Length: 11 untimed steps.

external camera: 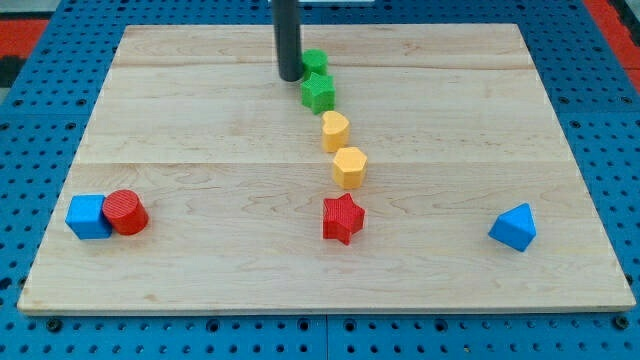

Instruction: Move your arm away from the green star

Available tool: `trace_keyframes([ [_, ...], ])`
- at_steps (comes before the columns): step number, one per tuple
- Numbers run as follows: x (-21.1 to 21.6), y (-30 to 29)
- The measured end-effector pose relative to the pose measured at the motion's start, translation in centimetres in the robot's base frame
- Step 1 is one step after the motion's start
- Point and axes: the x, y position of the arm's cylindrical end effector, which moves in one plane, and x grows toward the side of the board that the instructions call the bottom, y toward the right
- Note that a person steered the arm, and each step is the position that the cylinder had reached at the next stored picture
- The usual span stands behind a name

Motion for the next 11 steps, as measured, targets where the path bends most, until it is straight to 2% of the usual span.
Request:
trace_keyframes([
  [1,-1.6,1.7],
  [2,-1.5,-0.1],
  [3,0.5,-3.4],
  [4,2.6,-3.4],
  [5,4.6,-1.6],
  [6,4.6,1.0],
  [7,4.6,-1.9],
  [8,4.5,-10.9],
  [10,3.2,-22.8],
  [11,10.2,-23.3],
])
